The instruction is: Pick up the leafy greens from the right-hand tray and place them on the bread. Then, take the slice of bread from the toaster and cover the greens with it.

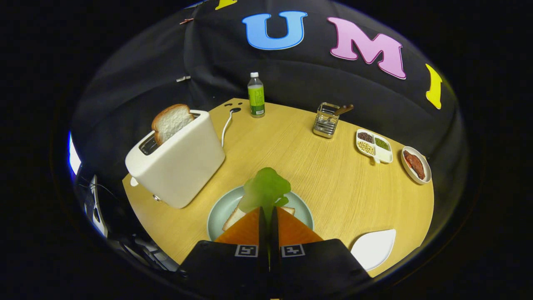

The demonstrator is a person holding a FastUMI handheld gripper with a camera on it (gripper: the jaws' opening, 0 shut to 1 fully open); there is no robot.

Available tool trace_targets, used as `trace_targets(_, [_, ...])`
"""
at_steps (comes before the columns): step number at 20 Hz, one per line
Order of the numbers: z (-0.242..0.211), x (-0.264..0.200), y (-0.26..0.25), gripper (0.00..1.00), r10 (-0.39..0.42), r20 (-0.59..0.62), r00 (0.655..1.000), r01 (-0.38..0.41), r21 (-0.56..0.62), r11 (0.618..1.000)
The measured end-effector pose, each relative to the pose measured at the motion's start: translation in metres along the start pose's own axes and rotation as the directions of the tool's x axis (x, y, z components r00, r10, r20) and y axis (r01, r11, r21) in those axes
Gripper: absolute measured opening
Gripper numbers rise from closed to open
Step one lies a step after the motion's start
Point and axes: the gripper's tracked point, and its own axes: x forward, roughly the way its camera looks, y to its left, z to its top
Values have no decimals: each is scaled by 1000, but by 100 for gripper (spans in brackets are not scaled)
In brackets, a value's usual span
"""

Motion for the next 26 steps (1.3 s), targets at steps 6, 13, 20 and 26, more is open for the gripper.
trace_targets(6, [-8,13,14,9,8,-31,999,-6,40,999])
trace_targets(13, [-19,19,22,38,-2,-57,998,4,39,999])
trace_targets(20, [40,-8,52,100,26,90,996,-30,42,999])
trace_targets(26, [131,-38,114,100,131,260,957,-121,-52,991])
